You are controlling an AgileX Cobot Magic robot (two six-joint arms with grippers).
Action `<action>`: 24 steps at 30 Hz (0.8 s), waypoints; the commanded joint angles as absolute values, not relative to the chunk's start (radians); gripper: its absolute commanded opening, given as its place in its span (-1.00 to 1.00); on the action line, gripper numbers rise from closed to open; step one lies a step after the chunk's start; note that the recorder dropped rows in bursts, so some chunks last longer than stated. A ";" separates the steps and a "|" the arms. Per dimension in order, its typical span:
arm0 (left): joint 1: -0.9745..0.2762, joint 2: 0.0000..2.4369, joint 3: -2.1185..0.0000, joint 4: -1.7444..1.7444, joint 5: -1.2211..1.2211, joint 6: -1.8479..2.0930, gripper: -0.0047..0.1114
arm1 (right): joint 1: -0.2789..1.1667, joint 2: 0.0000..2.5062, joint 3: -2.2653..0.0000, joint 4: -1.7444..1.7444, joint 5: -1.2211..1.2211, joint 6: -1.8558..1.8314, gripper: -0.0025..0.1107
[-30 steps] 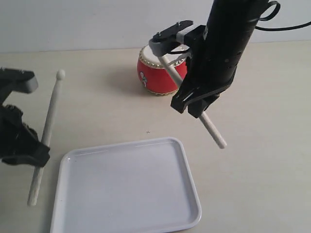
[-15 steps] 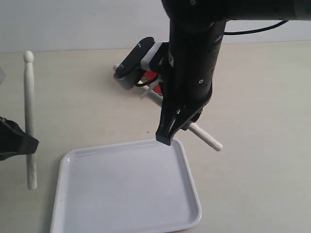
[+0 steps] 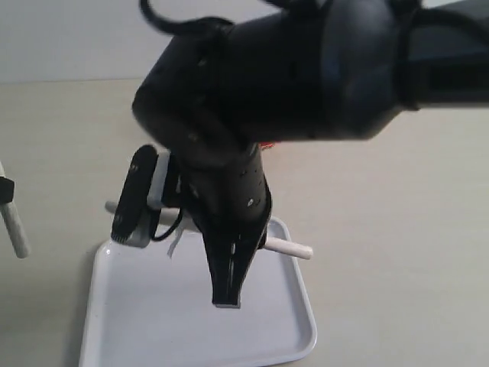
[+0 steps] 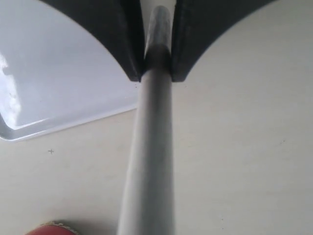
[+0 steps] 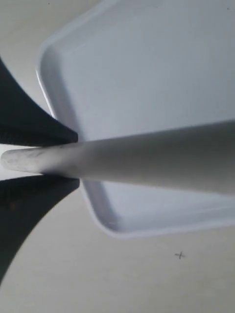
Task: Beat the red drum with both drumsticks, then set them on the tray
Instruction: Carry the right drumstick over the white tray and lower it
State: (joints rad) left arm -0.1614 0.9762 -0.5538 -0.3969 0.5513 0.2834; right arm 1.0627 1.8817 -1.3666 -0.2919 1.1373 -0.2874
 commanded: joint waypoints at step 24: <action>-0.158 0.972 -0.550 -0.361 0.458 0.227 -0.92 | 1.093 2.023 -1.366 -0.309 1.042 -0.372 -0.96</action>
State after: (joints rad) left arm -0.1614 0.9762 -0.5538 -0.3637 0.4695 0.2318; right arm 1.0927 2.0096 -1.3666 -0.3082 1.0526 -0.3711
